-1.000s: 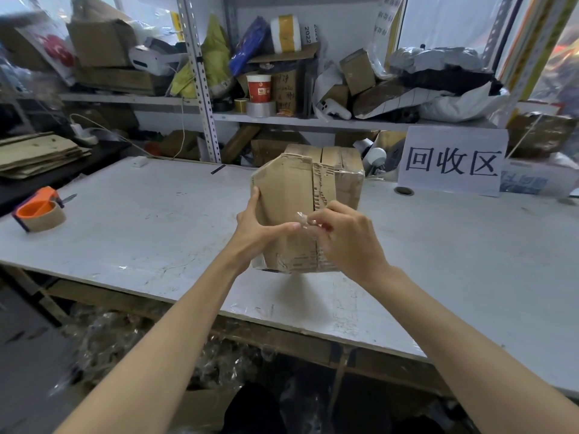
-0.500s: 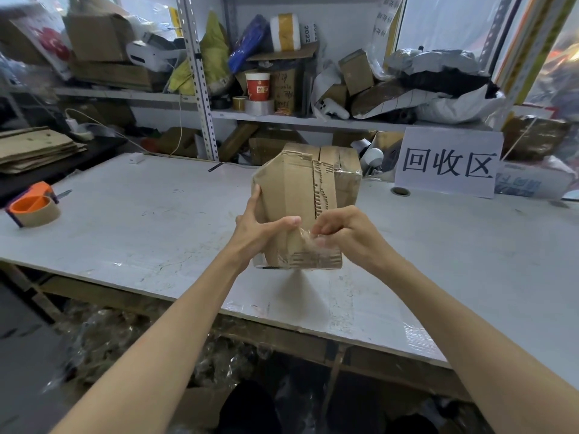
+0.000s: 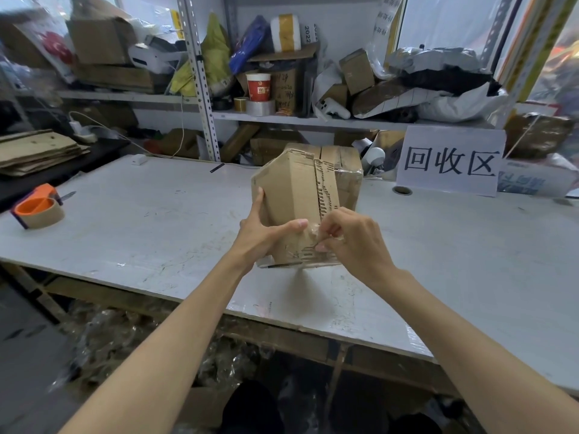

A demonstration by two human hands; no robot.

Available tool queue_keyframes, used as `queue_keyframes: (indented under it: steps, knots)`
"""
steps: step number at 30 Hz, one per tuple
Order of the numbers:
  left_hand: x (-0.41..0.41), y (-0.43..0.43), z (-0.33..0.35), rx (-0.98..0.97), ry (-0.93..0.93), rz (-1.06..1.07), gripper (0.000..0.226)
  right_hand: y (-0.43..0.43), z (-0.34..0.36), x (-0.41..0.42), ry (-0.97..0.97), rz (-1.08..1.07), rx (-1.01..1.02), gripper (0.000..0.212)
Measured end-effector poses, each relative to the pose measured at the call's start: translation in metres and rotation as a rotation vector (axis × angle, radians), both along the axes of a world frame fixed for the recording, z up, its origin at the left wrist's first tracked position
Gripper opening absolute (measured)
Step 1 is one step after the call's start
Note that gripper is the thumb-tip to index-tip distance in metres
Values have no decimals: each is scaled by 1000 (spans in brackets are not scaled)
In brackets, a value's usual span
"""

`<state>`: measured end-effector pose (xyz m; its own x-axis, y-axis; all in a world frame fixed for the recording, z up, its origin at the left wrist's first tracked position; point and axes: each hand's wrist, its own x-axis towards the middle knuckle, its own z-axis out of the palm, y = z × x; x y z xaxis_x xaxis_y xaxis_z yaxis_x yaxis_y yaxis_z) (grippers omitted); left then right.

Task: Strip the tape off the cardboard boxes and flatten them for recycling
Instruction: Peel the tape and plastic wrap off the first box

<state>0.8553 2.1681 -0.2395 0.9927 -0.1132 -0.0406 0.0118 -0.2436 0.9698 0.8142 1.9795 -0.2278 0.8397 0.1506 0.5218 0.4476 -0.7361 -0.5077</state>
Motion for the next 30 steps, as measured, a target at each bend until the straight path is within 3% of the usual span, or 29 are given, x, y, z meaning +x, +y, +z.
queue_keyframes:
  steps: [4, 9, 14, 20, 25, 30]
  knots:
    - [3, -4, 3, -71, 38, 131, 138, -6, 3, -3, 59, 112, -119, 9]
    - [3, -16, 6, 30, -9, 98, 136, -17, 16, 2, 285, 208, -181, 29]
    - [7, -16, 10, 2, 82, 239, 137, -16, 8, -10, 122, 87, 49, 42]
    - [5, -26, 10, 115, 57, 332, 126, 9, -4, -17, -34, 5, 62, 18]
    - [4, -31, 9, 145, 35, 350, 126, 16, -9, -14, -36, -69, -26, 31]
    - [8, -35, 6, 160, 17, 348, 128, 13, -10, -4, 38, -127, 16, 22]
